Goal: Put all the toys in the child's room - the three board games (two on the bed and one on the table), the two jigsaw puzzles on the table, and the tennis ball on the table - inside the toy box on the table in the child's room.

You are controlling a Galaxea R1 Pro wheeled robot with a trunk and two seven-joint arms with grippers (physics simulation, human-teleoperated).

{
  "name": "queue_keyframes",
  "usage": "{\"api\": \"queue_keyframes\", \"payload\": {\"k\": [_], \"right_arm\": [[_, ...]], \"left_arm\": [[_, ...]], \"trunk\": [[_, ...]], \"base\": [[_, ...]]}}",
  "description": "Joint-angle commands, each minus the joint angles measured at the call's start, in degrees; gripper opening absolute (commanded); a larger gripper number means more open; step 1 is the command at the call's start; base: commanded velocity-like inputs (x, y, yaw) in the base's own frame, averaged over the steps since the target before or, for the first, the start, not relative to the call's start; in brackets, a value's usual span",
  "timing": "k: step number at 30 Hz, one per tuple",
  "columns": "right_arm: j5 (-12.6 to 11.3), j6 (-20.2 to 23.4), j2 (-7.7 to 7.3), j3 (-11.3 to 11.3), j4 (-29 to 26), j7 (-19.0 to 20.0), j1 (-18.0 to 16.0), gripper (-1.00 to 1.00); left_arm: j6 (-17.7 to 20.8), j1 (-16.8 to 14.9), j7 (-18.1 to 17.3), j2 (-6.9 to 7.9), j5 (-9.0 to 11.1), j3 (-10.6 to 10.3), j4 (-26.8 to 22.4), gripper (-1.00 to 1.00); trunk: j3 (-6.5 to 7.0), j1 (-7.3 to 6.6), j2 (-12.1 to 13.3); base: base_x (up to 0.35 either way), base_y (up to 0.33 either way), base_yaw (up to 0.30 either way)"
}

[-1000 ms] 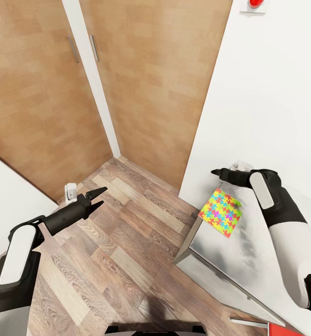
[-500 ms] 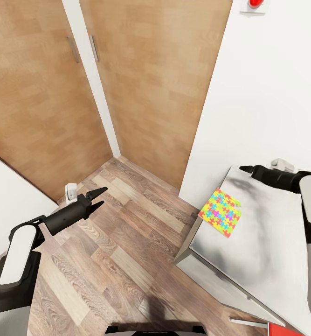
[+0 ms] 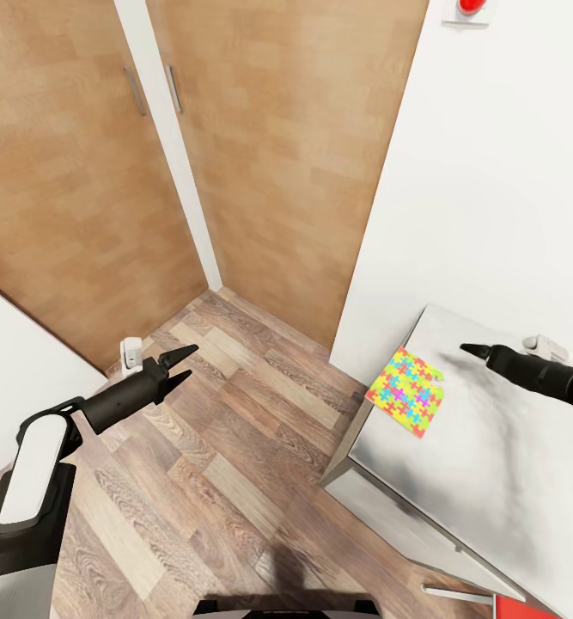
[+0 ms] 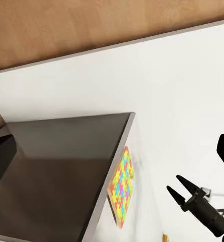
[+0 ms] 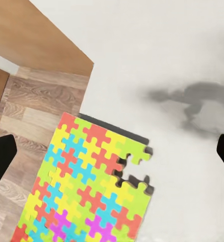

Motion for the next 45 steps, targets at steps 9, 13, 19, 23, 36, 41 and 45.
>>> {"api": "queue_keyframes", "payload": {"k": [9, 13, 19, 23, 36, 41, 45], "right_arm": [[-3.9, 0.2, -0.22, -0.1, -2.4, -0.4, 5.8, 1.00], [-4.3, 0.2, -0.15, 0.0, -3.3, -0.4, 7.2, 1.00], [-4.8, 0.2, 0.16, 0.8, -4.1, -0.4, 8.8, 1.00], [-4.9, 0.2, 0.30, 1.7, -4.3, -0.4, 9.2, 1.00], [-5.1, 0.2, 1.03, 4.0, -4.3, -0.5, 9.7, 1.00], [-5.1, 0.2, 1.40, 4.3, -3.7, -0.5, 9.8, 1.00], [-5.1, 0.2, 1.59, 4.5, -2.5, -0.6, 9.7, 1.00]], "left_arm": [[0.3, 0.0, -0.4, -0.03, -0.4, 0.1, 0.0, 1.00], [0.3, 0.0, -0.4, -0.02, -0.4, 0.1, 0.0, 1.00], [0.3, 0.0, -0.4, -0.02, -0.4, 0.1, 0.0, 1.00], [0.3, 0.0, -0.4, -0.03, -0.4, 0.1, 0.0, 1.00], [0.3, 0.0, -0.4, -0.07, -0.4, 0.1, 0.0, 1.00], [0.3, 0.0, -0.4, -0.08, -0.4, 0.1, 0.0, 1.00], [0.3, 0.0, -0.4, -0.09, -0.4, 0.1, 0.0, 1.00]], "trunk": [[-0.08, 0.03, -0.1], [-0.08, 0.03, -0.1], [-0.08, 0.03, -0.1], [-0.08, 0.03, -0.1], [-0.08, 0.03, -0.1], [-0.08, 0.03, -0.1], [-0.08, 0.03, -0.1]], "base": [[0.000, 0.000, 0.000], [0.000, 0.000, 0.000], [0.000, 0.000, 0.000], [0.000, 0.000, 0.000], [0.000, 0.000, 0.000], [0.000, 0.000, 0.000], [0.000, 0.000, 0.000]]}}
